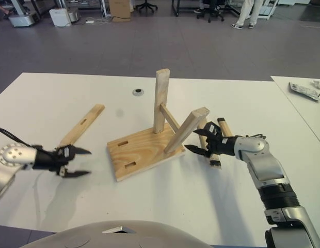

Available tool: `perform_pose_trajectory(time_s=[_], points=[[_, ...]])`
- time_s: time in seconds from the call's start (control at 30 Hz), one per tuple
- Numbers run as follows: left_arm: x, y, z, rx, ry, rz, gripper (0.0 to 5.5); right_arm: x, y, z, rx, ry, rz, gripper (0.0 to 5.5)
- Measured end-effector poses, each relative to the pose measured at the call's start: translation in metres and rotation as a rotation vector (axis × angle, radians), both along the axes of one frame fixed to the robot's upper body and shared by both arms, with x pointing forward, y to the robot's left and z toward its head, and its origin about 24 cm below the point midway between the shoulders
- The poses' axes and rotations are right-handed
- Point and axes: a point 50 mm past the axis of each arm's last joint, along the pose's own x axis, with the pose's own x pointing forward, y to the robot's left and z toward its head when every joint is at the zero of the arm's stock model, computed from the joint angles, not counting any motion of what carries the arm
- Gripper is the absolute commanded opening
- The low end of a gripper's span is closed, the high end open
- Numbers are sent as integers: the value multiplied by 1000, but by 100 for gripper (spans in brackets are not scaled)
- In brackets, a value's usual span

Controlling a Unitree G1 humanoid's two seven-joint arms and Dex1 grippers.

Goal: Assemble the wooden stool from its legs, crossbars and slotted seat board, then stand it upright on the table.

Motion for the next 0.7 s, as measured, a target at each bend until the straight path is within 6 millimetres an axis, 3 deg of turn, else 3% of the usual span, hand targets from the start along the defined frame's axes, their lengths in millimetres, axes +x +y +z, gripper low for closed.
perform_pose_trajectory(time_s=[0.03, 0.1, 0.17, 0.27, 0.43, 0.5, 0.6, 0.7], points=[[12, 5, 4, 24, -46, 23, 354, -7, 0, -2, 0, 28, 17, 389], [30, 6, -7, 80, -92, 24, 354, -15, 4, -2, 6, 60, 47, 389], [37, -1, -29, 109, -91, -3, 354, -19, 10, -6, -12, 76, 65, 389], [56, -20, -37, 87, -203, -51, 354, -22, 16, -22, -98, 91, 20, 389], [58, -42, -55, -29, -256, -114, 354, 1, 49, -40, -47, -62, -173, 389], [52, -51, -58, -102, -249, -144, 354, 14, 53, -41, -55, -108, -234, 389], [13, -58, -66, -264, -224, -169, 354, 32, 54, -39, -82, -159, -276, 389], [-31, -60, -69, -328, -151, -175, 354, 37, 57, -42, -72, -170, -319, 389]])
